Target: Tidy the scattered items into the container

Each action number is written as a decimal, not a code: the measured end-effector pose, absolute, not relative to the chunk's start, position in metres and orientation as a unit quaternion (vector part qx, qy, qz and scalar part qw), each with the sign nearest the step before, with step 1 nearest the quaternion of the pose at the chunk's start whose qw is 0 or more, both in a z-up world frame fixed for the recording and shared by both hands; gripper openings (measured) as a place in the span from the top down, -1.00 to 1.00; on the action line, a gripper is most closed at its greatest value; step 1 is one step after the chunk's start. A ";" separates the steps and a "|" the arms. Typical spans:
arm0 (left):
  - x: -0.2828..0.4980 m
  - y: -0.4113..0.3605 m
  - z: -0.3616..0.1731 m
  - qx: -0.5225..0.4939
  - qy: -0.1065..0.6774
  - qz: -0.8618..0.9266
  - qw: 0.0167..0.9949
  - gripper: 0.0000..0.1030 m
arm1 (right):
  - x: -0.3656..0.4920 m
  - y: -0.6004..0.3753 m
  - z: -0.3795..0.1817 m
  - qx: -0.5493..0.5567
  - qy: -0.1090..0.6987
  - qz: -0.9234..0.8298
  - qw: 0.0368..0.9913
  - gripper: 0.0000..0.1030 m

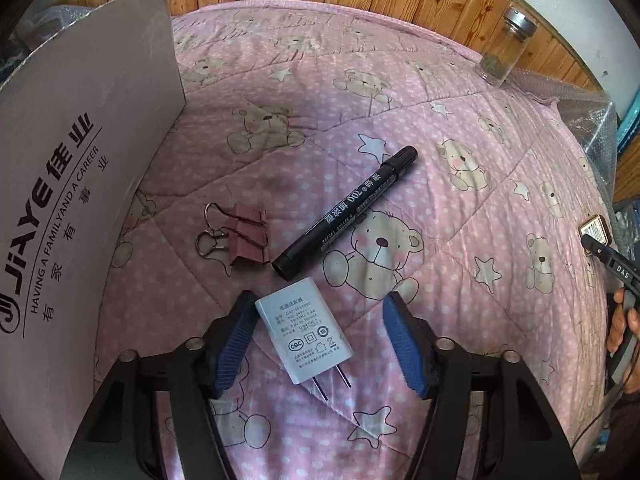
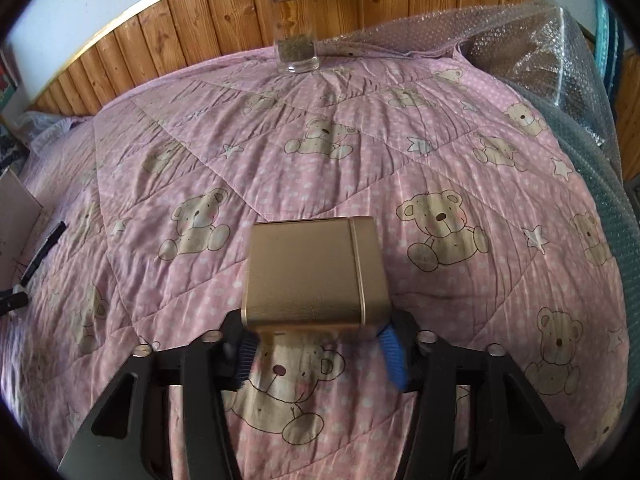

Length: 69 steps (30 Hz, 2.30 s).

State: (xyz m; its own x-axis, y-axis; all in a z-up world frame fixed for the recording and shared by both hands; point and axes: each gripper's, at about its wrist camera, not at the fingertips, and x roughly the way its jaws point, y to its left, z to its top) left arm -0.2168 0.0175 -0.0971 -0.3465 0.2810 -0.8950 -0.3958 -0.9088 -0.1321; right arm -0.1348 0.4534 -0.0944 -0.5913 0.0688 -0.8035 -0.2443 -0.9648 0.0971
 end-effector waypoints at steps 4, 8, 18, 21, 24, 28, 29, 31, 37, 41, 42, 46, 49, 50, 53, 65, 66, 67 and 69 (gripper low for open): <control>-0.218 0.014 -0.095 -0.525 0.055 0.822 0.214 0.40 | -0.129 0.450 -0.091 -0.433 0.134 0.888 0.085 -0.03; -0.210 0.018 -0.093 -0.526 0.067 0.816 0.229 0.40 | -0.121 0.447 -0.081 -0.416 0.167 0.890 0.089 -0.02; -0.184 0.022 -0.077 -0.521 0.060 0.808 0.268 0.40 | -0.080 0.421 -0.052 -0.390 0.204 0.891 0.111 -0.02; -0.175 0.015 -0.074 -0.520 0.053 0.806 0.278 0.40 | -0.064 0.403 -0.052 -0.394 0.213 0.887 0.113 -0.02; -0.165 0.005 -0.070 -0.519 0.041 0.805 0.286 0.40 | -0.047 0.382 -0.058 -0.403 0.221 0.881 0.114 -0.02; -0.152 -0.008 -0.064 -0.515 0.029 0.803 0.299 0.40 | -0.028 0.352 -0.063 -0.413 0.230 0.874 0.114 -0.02; -0.148 -0.012 -0.062 -0.513 0.027 0.803 0.302 0.40 | -0.024 0.345 -0.063 -0.414 0.231 0.873 0.113 -0.02; -0.142 -0.018 -0.059 -0.511 0.021 0.803 0.307 0.40 | -0.016 0.331 -0.062 -0.416 0.234 0.872 0.112 -0.02; -0.126 -0.040 -0.050 -0.503 0.004 0.802 0.322 0.40 | -0.001 0.294 -0.055 -0.417 0.236 0.872 0.106 -0.02; -0.117 -0.054 -0.043 -0.496 -0.005 0.803 0.330 0.40 | 0.005 0.271 -0.049 -0.417 0.231 0.873 0.099 -0.02; -0.115 -0.057 -0.041 -0.494 -0.007 0.804 0.332 0.40 | 0.006 0.266 -0.047 -0.417 0.230 0.874 0.098 -0.02; -0.109 -0.069 -0.034 -0.487 -0.020 0.805 0.339 0.40 | 0.013 0.247 -0.042 -0.417 0.225 0.876 0.092 -0.02; -0.104 -0.078 -0.027 -0.478 -0.028 0.807 0.346 0.40 | 0.017 0.234 -0.037 -0.418 0.219 0.877 0.088 -0.02; -0.103 -0.080 -0.024 -0.475 -0.030 0.808 0.348 0.40 | 0.018 0.229 -0.036 -0.418 0.216 0.878 0.087 -0.02; -0.099 -0.088 -0.018 -0.468 -0.038 0.809 0.353 0.40 | 0.021 0.215 -0.031 -0.418 0.208 0.881 0.081 -0.03; -0.088 -0.118 -0.004 -0.446 -0.066 0.813 0.367 0.40 | 0.022 0.155 -0.011 -0.421 0.167 0.890 0.047 -0.03; -0.087 -0.120 -0.002 -0.445 -0.068 0.814 0.368 0.40 | 0.022 0.151 -0.010 -0.422 0.163 0.891 0.045 -0.03; -0.087 -0.123 -0.001 -0.443 -0.071 0.814 0.369 0.40 | 0.021 0.146 -0.008 -0.423 0.159 0.891 0.042 -0.03; -0.086 -0.128 0.003 -0.436 -0.074 0.817 0.369 0.40 | 0.021 0.137 -0.006 -0.424 0.154 0.892 0.037 -0.03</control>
State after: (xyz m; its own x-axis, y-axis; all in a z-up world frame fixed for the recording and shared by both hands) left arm -0.0856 -0.1283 0.0028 -0.3465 0.6683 -0.6583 -0.5395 -0.7161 -0.4429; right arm 0.0213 0.1375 -0.0062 -0.6386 -0.0643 -0.7669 -0.1960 -0.9501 0.2428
